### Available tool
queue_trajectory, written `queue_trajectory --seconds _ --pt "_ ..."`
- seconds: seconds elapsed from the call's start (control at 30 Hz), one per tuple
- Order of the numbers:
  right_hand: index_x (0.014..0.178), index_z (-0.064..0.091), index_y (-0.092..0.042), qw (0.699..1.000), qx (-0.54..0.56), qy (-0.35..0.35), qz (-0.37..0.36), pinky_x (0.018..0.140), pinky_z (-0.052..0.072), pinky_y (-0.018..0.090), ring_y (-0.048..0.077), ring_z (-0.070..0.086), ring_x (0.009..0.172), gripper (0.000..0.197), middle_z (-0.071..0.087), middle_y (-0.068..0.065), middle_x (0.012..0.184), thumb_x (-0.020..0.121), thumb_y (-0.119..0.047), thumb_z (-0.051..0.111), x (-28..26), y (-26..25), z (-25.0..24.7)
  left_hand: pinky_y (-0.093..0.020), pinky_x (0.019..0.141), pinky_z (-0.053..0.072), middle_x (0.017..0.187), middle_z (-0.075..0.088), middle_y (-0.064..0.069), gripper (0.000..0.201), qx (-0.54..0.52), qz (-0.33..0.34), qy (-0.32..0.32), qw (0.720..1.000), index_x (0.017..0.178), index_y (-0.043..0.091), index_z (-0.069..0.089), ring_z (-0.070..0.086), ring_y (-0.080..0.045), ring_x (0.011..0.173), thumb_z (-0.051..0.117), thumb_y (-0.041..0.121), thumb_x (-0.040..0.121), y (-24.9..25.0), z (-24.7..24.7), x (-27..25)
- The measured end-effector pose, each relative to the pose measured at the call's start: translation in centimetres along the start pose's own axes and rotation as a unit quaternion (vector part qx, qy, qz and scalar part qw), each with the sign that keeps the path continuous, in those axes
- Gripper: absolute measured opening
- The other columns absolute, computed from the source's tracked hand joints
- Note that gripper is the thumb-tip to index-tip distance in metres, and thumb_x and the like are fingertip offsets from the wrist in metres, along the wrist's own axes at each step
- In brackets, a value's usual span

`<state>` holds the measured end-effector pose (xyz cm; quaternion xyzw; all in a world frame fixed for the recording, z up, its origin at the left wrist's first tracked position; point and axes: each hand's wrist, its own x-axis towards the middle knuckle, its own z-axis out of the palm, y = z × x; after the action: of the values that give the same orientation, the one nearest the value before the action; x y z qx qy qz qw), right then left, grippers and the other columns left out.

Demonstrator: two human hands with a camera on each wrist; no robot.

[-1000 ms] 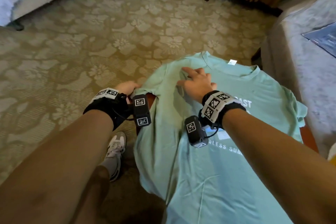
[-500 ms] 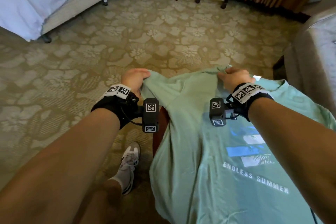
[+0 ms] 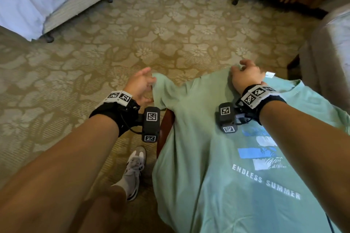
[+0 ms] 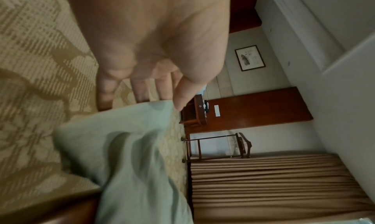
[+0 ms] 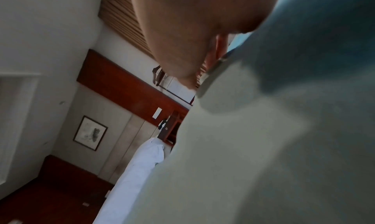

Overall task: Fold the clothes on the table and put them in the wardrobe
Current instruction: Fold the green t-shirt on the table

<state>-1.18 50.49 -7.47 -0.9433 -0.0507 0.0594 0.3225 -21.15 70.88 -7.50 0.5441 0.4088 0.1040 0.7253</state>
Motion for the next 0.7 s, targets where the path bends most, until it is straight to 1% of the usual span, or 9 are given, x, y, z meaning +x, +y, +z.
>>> queue_trajectory --seconds 0.1,0.23,0.3,0.33,0.4,0.47,0.53,0.6,0.7 --pt "0.131 0.049 -0.027 0.999 -0.008 0.035 0.019 0.106 0.027 0.044 0.029 0.033 0.135 0.037 0.047 0.004 0.140 0.096 -0.038 0.051 -1.0 -0.7 0.2 -0.038 0.070 0.055 0.102 0.064 -0.006 0.046 0.009 -0.093 0.001 0.996 0.139 0.010 0.042 0.063 -0.021 0.089 0.056 0.012 0.095 -1.1 1.1 -0.5" --pt "0.122 0.057 -0.027 0.998 0.014 0.016 -0.053 0.105 0.031 0.042 0.028 0.039 0.129 0.030 0.054 0.002 0.132 0.092 -0.028 0.052 -2.3 -2.3 1.2 -0.023 0.034 0.047 0.086 0.056 -0.011 0.043 0.051 -0.149 -0.001 0.988 0.129 0.000 0.049 0.063 -0.020 0.058 0.060 0.023 0.095 -2.1 1.8 -0.5" --pt "0.116 0.060 -0.029 0.997 0.040 0.007 -0.071 0.105 0.034 0.042 0.028 0.044 0.125 0.028 0.058 0.000 0.127 0.089 -0.027 0.053 -2.9 -3.0 1.8 -0.022 0.038 0.050 0.077 0.063 -0.010 0.045 0.071 -0.151 -0.033 0.985 0.134 0.000 0.051 0.064 -0.014 0.045 0.057 0.022 0.096 -2.3 1.5 -0.1" --pt "0.111 0.061 -0.029 0.996 0.056 0.001 -0.076 0.105 0.037 0.042 0.027 0.048 0.123 0.025 0.061 -0.001 0.123 0.088 -0.026 0.053 -3.2 -3.2 1.9 -0.024 0.045 0.053 0.078 0.067 -0.011 0.044 0.066 -0.170 -0.048 0.982 0.134 0.002 0.052 0.066 -0.016 0.049 0.058 0.023 0.096 -2.2 1.5 -0.3" --pt "0.102 0.061 -0.030 0.992 0.096 -0.023 -0.082 0.103 0.044 0.040 0.025 0.056 0.116 0.019 0.067 -0.002 0.114 0.086 -0.023 0.055 -3.9 -3.4 2.1 -0.029 0.065 0.057 0.103 0.070 -0.012 0.043 0.052 -0.188 -0.065 0.979 0.135 0.005 0.054 0.066 -0.021 0.065 0.058 0.023 0.095 -2.1 1.4 -0.8" --pt "0.099 0.063 -0.028 0.988 0.124 -0.042 -0.078 0.099 0.049 0.038 0.022 0.061 0.109 0.016 0.069 -0.002 0.106 0.087 -0.020 0.056 -4.7 -3.0 2.3 -0.028 0.058 0.057 0.109 0.066 -0.011 0.039 0.057 -0.158 -0.061 0.984 0.131 0.000 0.055 0.065 -0.023 0.065 0.056 0.019 0.096 -1.8 1.2 -1.0" --pt "0.098 0.063 -0.027 0.985 0.143 -0.055 -0.082 0.096 0.052 0.036 0.020 0.064 0.102 0.014 0.069 -0.004 0.101 0.088 -0.019 0.058 -5.5 -2.5 2.3 -0.030 0.043 0.054 0.082 0.071 -0.014 0.033 0.010 -0.159 -0.066 0.985 0.121 -0.001 0.061 0.067 -0.026 0.052 0.058 0.018 0.095 -1.3 1.1 -1.8" --pt "0.096 0.063 -0.025 0.980 0.172 -0.057 -0.082 0.085 0.053 0.024 0.013 0.065 0.089 0.012 0.067 -0.006 0.095 0.089 -0.016 0.058 -6.1 -2.1 1.8 -0.030 0.041 0.053 0.067 0.071 -0.013 0.022 -0.038 -0.136 -0.068 0.988 0.107 0.002 0.065 0.068 -0.024 0.049 0.057 0.019 0.096 -0.4 1.4 -2.6" --pt "0.091 0.065 -0.020 0.971 0.220 -0.062 -0.071 0.063 0.045 0.008 0.005 0.059 0.075 0.014 0.065 -0.006 0.086 0.091 -0.010 0.055 -6.9 -1.7 0.0 -0.030 0.059 0.058 0.095 0.074 -0.014 0.025 -0.067 -0.065 -0.076 0.993 0.112 0.006 0.067 0.072 -0.023 0.072 0.059 0.022 0.094 1.3 2.7 -3.8"
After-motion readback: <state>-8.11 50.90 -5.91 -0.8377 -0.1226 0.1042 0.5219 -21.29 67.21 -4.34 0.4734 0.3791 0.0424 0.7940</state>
